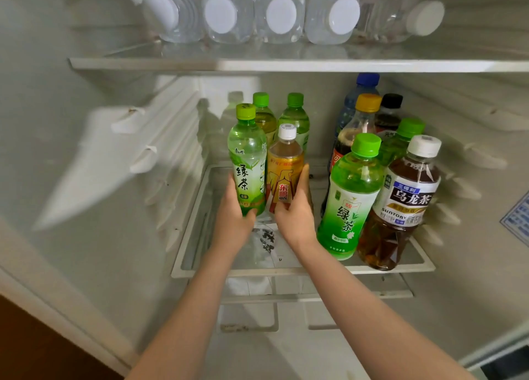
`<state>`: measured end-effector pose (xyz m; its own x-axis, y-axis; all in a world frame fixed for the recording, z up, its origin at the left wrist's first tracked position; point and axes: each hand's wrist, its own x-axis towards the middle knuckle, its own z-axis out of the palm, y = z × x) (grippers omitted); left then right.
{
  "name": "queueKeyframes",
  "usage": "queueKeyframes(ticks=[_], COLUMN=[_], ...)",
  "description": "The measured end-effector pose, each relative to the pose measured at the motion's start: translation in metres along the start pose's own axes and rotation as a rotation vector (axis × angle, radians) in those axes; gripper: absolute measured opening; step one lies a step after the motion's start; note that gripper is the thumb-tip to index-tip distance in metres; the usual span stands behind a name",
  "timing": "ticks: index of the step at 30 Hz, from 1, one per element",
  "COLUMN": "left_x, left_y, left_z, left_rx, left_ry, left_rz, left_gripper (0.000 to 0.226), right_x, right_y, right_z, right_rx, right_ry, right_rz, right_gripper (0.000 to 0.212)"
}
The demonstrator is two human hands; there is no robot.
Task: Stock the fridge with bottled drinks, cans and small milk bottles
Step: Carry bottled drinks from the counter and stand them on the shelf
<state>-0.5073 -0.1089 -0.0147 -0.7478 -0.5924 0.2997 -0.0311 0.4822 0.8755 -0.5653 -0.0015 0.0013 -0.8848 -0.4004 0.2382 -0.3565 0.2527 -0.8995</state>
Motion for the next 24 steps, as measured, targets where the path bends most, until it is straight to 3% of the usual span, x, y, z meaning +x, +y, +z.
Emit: queueKeyframes(ticks=[5,9,12,17,24], left_x=[-0.039,-0.074,-0.096,-0.131,-0.186], left_y=[0.007,0.010,0.015,0.019,-0.001], left_z=[-0.012,-0.026,-0.030,-0.021,0.025], left_rx=[0.123,-0.007,-0.098,-0.197,-0.306], left_ry=[0.143,0.172,0.141,0.012,-0.406], left_rz=[0.022,0.123,0.136,0.148,0.070], left_gripper=[0.066,0.051,0.054,0.027,0.014], right_x=[-0.025,-0.059,-0.083,-0.129,-0.208], right_y=[-0.003,0.005,0.006,0.020,0.068], right_z=[-0.004,-0.015,-0.030,-0.065,-0.110], right_rx=[0.096,-0.063,-0.081,-0.125,-0.227], right_ry=[-0.060,-0.150,-0.156,-0.055,0.239], right_rz=[-0.037,-0.097,-0.186,-0.255,-0.035], right_gripper=[0.074,0.064,0.050,0.038,0.027])
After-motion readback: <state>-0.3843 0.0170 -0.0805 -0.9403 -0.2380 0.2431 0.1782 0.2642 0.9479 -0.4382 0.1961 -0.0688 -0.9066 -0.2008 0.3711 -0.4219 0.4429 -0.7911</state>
